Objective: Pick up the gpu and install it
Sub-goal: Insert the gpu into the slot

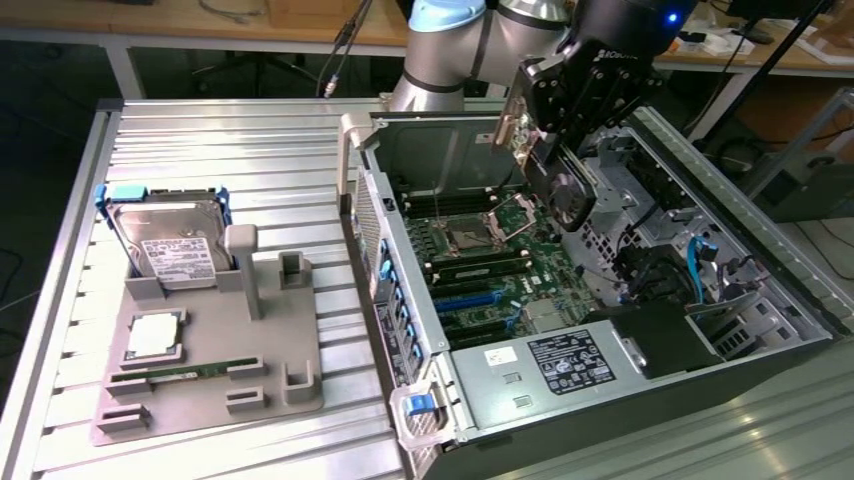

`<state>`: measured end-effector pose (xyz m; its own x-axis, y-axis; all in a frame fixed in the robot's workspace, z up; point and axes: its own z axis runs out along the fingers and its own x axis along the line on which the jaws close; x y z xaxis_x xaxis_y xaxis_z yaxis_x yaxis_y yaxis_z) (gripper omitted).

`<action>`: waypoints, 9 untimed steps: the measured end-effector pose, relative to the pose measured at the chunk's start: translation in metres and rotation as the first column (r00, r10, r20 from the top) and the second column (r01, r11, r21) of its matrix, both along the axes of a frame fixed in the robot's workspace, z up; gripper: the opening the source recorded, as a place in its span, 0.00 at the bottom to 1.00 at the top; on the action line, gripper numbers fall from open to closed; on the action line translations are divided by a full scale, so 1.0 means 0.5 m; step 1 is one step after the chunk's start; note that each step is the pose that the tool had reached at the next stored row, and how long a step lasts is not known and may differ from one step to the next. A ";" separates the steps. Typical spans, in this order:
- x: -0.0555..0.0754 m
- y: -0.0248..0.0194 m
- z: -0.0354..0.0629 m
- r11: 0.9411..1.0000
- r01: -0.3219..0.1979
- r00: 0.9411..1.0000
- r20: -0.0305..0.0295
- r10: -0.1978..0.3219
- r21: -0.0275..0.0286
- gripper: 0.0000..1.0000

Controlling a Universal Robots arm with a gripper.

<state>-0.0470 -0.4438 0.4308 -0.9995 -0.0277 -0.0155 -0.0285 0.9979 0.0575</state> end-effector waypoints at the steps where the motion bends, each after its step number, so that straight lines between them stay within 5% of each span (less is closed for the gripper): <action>1: 0.000 0.0000 0.000 1.000 -0.003 1.000 0.000 0.003 0.000 0.27; 9: 0.000 0.0000 0.000 1.000 -0.030 1.000 0.000 0.030 0.000 0.27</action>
<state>-0.0470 -0.4438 0.4308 -0.9982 -0.0581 -0.0156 -0.0589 0.9966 0.0575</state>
